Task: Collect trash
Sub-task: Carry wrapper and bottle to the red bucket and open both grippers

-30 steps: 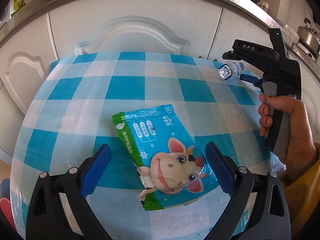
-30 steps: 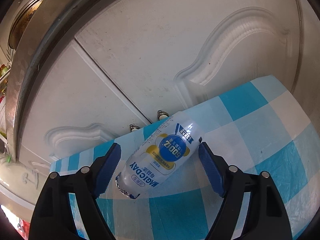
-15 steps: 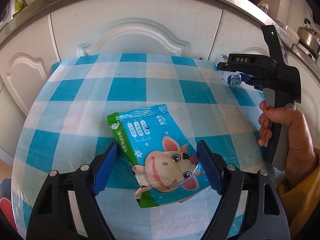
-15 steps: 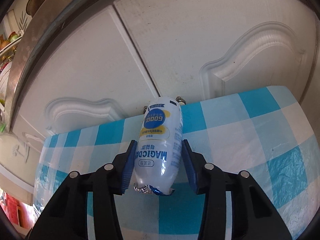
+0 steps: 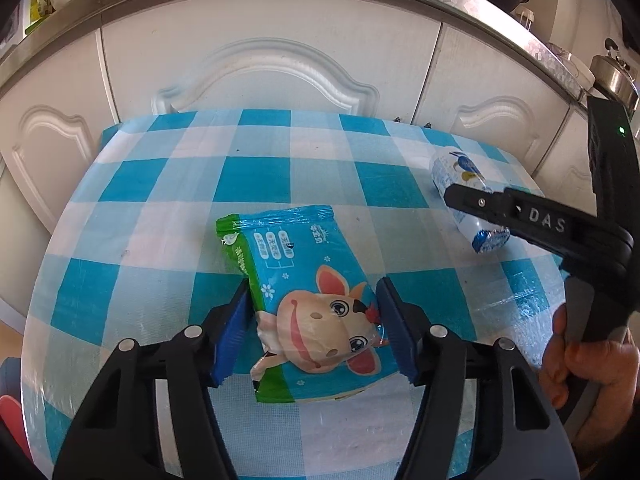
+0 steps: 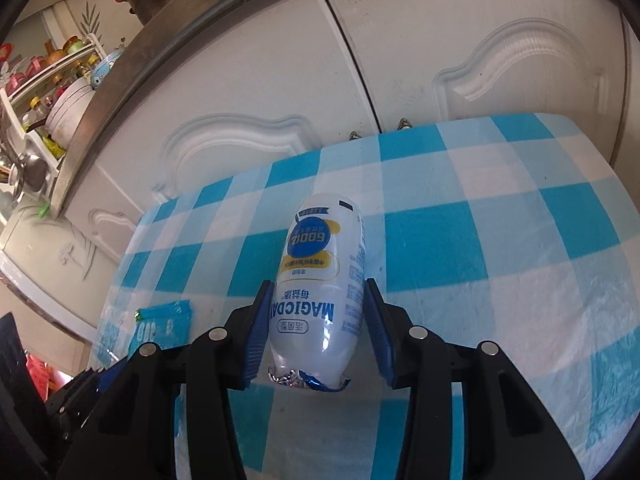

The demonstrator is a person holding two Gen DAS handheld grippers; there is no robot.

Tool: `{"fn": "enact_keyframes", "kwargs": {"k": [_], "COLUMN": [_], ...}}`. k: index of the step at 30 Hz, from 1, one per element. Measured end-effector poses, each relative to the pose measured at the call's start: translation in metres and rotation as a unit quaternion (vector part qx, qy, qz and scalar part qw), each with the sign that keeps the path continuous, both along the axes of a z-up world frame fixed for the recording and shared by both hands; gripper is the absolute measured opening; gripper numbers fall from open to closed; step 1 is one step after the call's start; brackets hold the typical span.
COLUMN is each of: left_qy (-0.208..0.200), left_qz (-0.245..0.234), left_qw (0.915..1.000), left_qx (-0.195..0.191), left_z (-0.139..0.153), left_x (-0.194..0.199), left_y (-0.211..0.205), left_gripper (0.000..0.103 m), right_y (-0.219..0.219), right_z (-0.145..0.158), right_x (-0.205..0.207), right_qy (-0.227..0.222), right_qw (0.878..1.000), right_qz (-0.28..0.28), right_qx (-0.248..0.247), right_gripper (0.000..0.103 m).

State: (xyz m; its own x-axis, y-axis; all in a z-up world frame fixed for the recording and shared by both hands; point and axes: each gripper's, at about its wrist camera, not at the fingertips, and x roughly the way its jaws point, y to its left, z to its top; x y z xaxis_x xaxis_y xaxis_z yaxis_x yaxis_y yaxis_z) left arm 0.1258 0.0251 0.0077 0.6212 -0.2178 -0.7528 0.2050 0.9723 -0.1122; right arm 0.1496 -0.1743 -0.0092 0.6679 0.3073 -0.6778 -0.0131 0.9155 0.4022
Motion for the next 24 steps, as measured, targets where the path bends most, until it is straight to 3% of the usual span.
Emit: {"fn": "enact_keyframes", "kwargs": {"k": [10,24], "left_qy": [-0.001,-0.006], "left_qz": [-0.002,-0.008], "left_qw": [0.9999,0.9989], "left_qx": [-0.015,-0.046], "left_z": [0.001,0.011], "left_x": [-0.018,-0.085], "left_y": [0.004,0.037], "left_gripper": [0.059,0.056], "right_y": [0.005,0.022], "right_z": [0.001,0.003], "right_x": [-0.063,-0.149], "right_qy": [0.005,0.008], "right_qw": [0.999,0.997], "right_qz": [0.003,0.009], "right_qx": [0.044,0.078], "right_gripper": [0.046,0.046]}}
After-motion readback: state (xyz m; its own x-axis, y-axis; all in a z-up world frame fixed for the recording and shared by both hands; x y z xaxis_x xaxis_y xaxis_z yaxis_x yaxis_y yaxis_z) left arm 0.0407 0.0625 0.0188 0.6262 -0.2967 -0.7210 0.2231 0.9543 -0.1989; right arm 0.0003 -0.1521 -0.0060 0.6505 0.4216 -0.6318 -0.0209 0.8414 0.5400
